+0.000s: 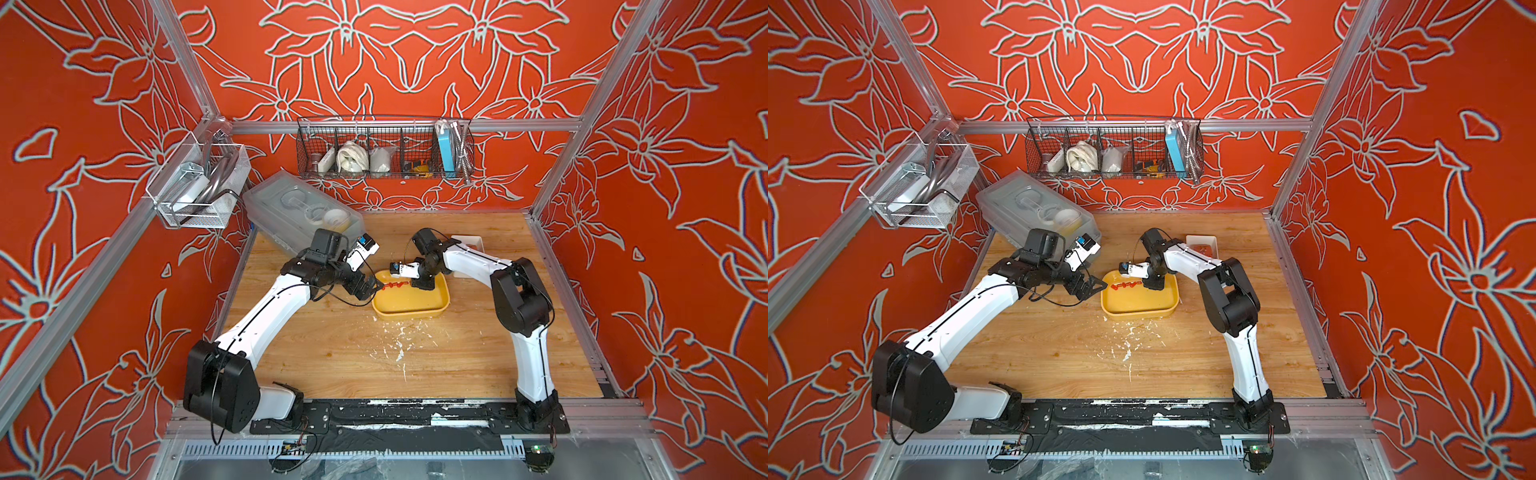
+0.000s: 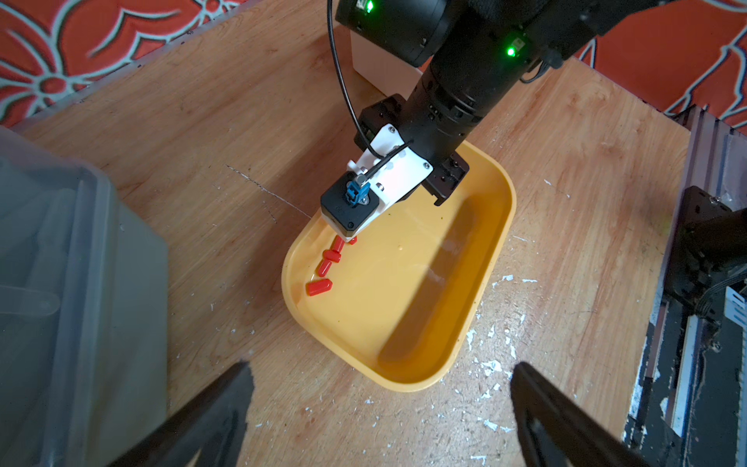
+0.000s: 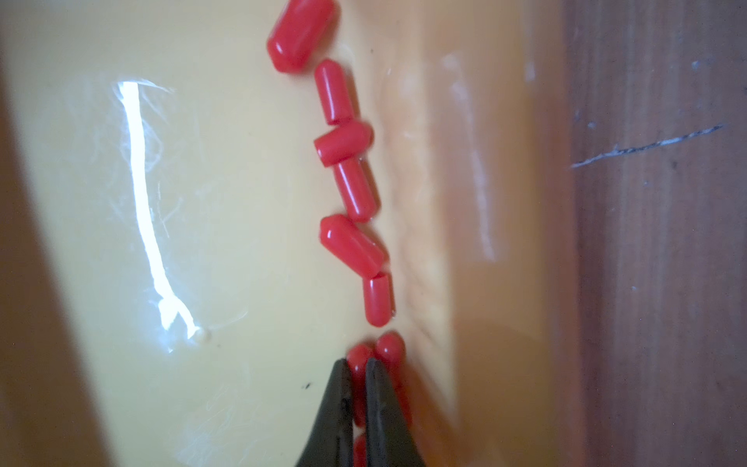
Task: Take the screw protection sleeves out of the storage box
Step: Pick up the screw protection sleeve from the storage box.
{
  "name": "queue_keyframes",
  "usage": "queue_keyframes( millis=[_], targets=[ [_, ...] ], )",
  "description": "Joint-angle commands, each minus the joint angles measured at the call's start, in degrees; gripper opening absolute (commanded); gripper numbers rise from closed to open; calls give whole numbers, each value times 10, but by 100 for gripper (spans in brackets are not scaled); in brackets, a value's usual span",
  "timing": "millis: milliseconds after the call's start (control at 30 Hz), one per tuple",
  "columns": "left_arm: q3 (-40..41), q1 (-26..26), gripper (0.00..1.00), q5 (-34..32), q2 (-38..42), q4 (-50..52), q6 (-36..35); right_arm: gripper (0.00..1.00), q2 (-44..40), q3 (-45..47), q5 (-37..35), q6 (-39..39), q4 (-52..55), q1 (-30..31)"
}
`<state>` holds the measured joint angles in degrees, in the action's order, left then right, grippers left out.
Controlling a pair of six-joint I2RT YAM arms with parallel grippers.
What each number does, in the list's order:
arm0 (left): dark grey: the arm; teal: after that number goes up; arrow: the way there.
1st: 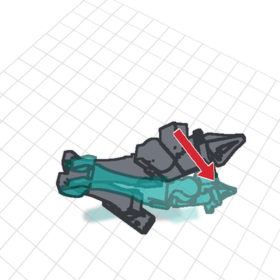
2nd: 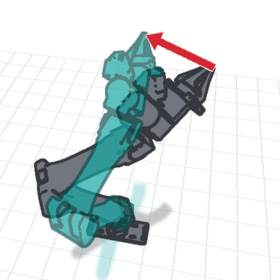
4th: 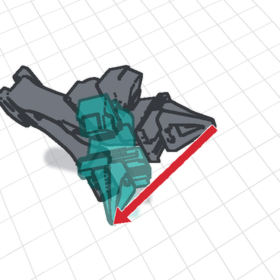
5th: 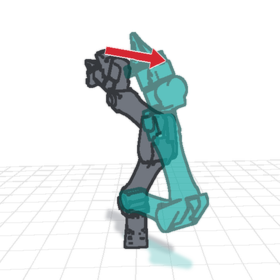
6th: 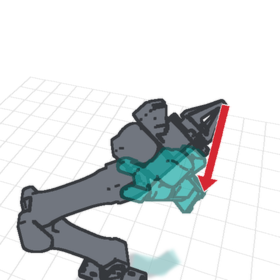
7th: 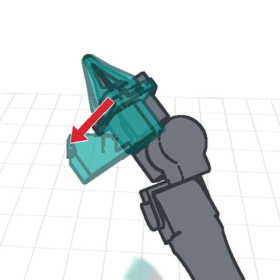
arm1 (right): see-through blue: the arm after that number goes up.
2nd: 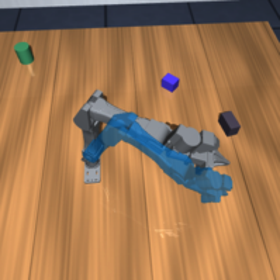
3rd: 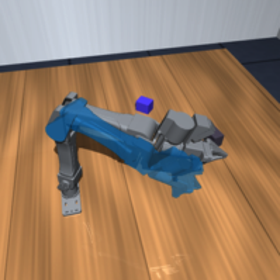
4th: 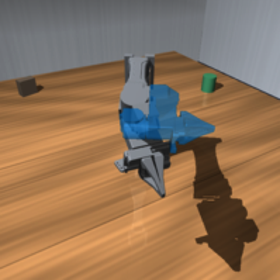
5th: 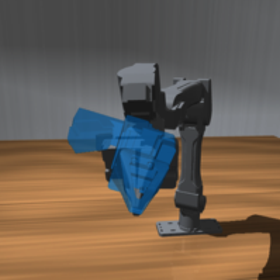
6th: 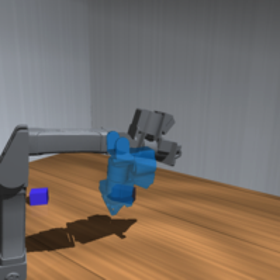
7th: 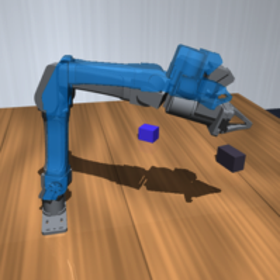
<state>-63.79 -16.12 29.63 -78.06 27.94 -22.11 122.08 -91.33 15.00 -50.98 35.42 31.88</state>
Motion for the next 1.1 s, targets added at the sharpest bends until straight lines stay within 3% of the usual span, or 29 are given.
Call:
queue_keyframes(
  millis=[0, 700, 900, 1067],
  targets=[
    [2, 2, 98, 4, 5, 9, -11, 7, -9, -12, 9, 16, 24, 4],
    [5, 2, 98, 14, 4, 19, -37, 0, -88, 13, 96, 60, 81, -28],
    [23, 2, 98, 52, 6, 21, -68, 0, -155, 38, 142, 68, 130, -46],
    [48, 1, 98, 99, 16, 30, -113, 0, -247, 122, 138, 54, 169, -49]
  ],
)
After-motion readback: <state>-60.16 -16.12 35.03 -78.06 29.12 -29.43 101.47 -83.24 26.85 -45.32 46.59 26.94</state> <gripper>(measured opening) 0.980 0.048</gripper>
